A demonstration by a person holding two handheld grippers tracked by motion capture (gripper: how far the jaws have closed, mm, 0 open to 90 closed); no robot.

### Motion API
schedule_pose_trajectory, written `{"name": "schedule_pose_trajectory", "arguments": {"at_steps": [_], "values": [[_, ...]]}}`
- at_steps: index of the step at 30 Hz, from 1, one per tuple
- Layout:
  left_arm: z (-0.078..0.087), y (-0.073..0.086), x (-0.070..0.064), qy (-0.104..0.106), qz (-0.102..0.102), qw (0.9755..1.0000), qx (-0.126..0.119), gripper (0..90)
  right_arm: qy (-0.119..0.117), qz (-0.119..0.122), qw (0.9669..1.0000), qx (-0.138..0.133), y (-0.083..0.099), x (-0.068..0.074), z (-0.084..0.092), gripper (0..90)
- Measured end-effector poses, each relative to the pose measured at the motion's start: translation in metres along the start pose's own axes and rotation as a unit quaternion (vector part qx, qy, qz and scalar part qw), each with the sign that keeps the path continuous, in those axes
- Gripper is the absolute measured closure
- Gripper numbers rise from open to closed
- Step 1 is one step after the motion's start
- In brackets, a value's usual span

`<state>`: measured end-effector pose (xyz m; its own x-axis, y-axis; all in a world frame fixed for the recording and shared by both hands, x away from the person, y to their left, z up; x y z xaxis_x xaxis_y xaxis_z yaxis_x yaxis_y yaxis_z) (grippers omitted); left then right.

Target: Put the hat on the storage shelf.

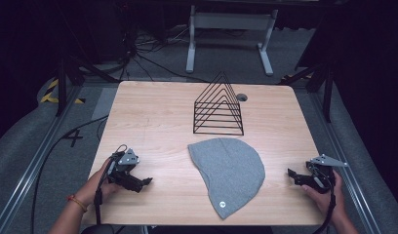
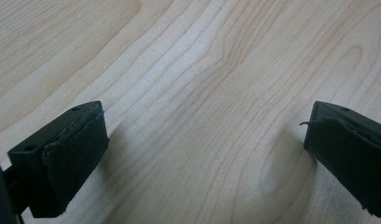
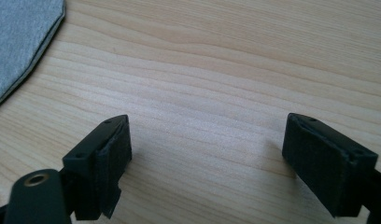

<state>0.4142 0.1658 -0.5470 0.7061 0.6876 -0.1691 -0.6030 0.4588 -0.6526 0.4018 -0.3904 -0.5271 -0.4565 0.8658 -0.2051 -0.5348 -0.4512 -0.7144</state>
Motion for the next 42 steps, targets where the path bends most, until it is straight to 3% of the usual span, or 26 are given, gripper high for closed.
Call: {"name": "schedule_pose_trajectory", "arguments": {"at_steps": [3, 7, 10, 11, 13, 14, 17, 19, 20, 21, 24, 27, 30, 35, 38, 39, 42], "values": [[-0.001, -0.002, 0.0, -0.001, 0.004, 1.0, 0.0, 0.1, -0.004, 0.003, 1.0, -0.001, 0.0, 0.0, 0.0, 16.0], [-0.001, -0.005, -0.003, 0.003, -0.007, 0.9999, 0.009, 4.2, -0.004, 0.008, 0.9999, -0.01, 0.001, -0.002, 0.004, 32.2], [0.0, -0.012, -0.004, 0.007, -0.009, 0.9995, 0.029, 17.4, -0.01, 0.015, 0.9998, -0.012, 0.001, -0.002, 0.006, 38.9], [0.002, -0.015, -0.006, 0.02, -0.014, 0.9993, 0.03, 20.6, -0.016, 0.02, 0.9996, -0.013, 0.0, -0.001, 0.006, 47.4], [0.006, -0.029, -0.011, 0.037, 0.002, 0.9992, -0.015, 23.3, -0.027, 0.031, 0.9989, -0.022, -0.004, 0.004, 0.009, 52.1], [0.007, -0.035, -0.012, 0.035, 0.002, 0.9989, -0.031, 28.5, -0.037, 0.037, 0.9981, -0.03, -0.009, 0.008, 0.012, 57.0], [0.003, -0.05, -0.02, 0.016, -0.023, 0.9986, -0.045, 30.9, -0.052, 0.066, 0.9952, -0.051, -0.027, 0.024, 0.019, 65.1], [-0.006, -0.056, -0.027, 0.02, -0.033, 0.9987, -0.034, 32.3, -0.073, 0.078, 0.9914, -0.075, -0.046, 0.043, 0.024, 68.9], [-0.016, -0.062, -0.034, 0.023, -0.049, 0.9983, -0.023, 32.5, -0.094, 0.093, 0.9871, -0.09, -0.06, 0.065, 0.027, 71.7], [-0.016, -0.062, -0.034, 0.023, -0.049, 0.9983, -0.023, 33.0, -0.094, 0.093, 0.9871, -0.09, -0.06, 0.065, 0.027, 71.7], [-0.028, -0.075, -0.045, 0.045, -0.056, 0.9973, -0.014, 33.0, -0.127, 0.121, 0.9795, -0.099, -0.072, 0.098, 0.026, 76.3], [-0.038, -0.094, -0.055, 0.059, -0.062, 0.996, -0.022, 33.1, -0.166, 0.147, 0.9699, -0.1, -0.079, 0.134, 0.022, 78.8], [-0.051, -0.115, -0.067, 0.057, -0.09, 0.994, -0.024, 33.4, -0.205, 0.172, 0.9582, -0.102, -0.082, 0.166, 0.019, 81.3], [-0.072, -0.14, -0.078, 0.055, -0.106, 0.9925, -0.025, 34.8, -0.25, 0.198, 0.9423, -0.102, -0.082, 0.205, 0.019, 83.2], [-0.088, -0.146, -0.08, 0.046, -0.12, 0.9916, -0.017, 41.0, -0.274, 0.218, 0.9318, -0.096, -0.078, 0.225, 0.021, 83.4], [-0.088, -0.146, -0.08, 0.046, -0.12, 0.9916, -0.017, 41.5, -0.274, 0.218, 0.9318, -0.096, -0.078, 0.225, 0.021, 83.4], [-0.102, -0.143, -0.078, 0.043, -0.123, 0.9915, 0.002, 46.7, -0.284, 0.241, 0.9243, -0.083, -0.071, 0.237, 0.019, 83.4]]}}
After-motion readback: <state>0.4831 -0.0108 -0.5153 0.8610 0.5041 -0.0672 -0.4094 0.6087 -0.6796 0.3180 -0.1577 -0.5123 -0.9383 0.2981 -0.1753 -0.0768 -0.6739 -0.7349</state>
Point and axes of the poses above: each handheld gripper's, and its own axes: z roughly backward along the jaws, y roughly out of its underside, x roughly to its left, the point moved 9 cm from there along -z, roughly forward along the jaws, and after that the axes turned 14 degrees about z, right-handed, at the moved point
